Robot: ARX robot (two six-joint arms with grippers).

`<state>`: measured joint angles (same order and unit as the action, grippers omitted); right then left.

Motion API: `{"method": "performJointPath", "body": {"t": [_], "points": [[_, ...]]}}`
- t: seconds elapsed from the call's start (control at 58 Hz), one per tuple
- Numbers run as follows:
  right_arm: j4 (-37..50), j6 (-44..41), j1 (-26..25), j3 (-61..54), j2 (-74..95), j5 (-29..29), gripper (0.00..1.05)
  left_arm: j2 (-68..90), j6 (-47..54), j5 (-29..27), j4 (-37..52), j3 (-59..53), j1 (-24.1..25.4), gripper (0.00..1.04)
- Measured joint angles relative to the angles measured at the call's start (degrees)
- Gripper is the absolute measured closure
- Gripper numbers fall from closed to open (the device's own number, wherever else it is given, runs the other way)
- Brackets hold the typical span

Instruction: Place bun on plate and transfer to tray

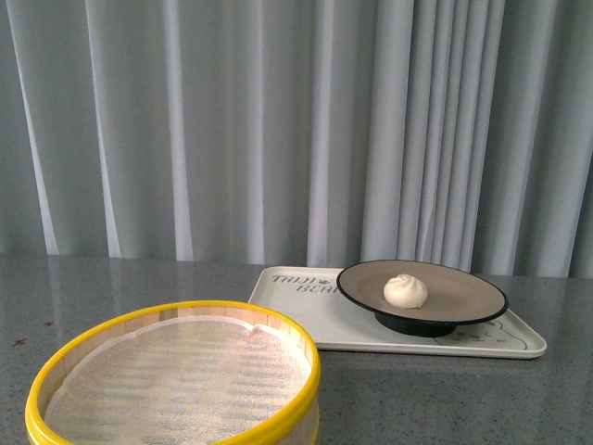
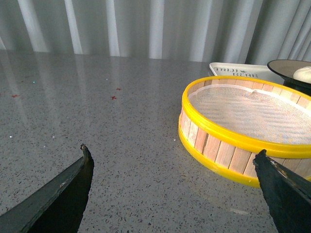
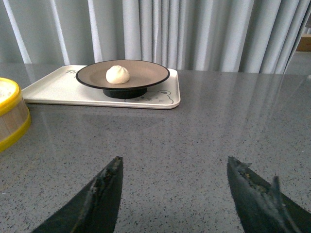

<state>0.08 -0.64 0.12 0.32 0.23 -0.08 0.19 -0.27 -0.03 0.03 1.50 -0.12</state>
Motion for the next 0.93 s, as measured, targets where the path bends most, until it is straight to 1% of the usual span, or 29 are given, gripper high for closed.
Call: {"method": "performJointPath", "body": {"t": [0.121,0.138,0.172,0.207,0.276,0.931], "points": [[0.0,0.02,0.0,0.0,0.0,0.02,0.19,0.0,0.0,0.0,0.0,0.0,0.0,0.07],[0.0,0.0,0.0,0.0,0.0,0.02,0.17,0.0,0.0,0.0,0.0,0.0,0.0,0.07],[0.0,0.02,0.0,0.0,0.0,0.02,0.1,0.0,0.0,0.0,0.0,0.0,0.0,0.07],[0.0,0.02,0.0,0.0,0.0,0.02,0.07,0.0,0.0,0.0,0.0,0.0,0.0,0.07],[0.0,0.04,0.0,0.0,0.0,0.02,0.09,0.0,0.0,-0.02,0.0,0.0,0.0,0.07],[0.0,0.04,0.0,0.0,0.0,0.02,0.09,0.0,0.0,0.0,0.0,0.0,0.0,0.07]]}}
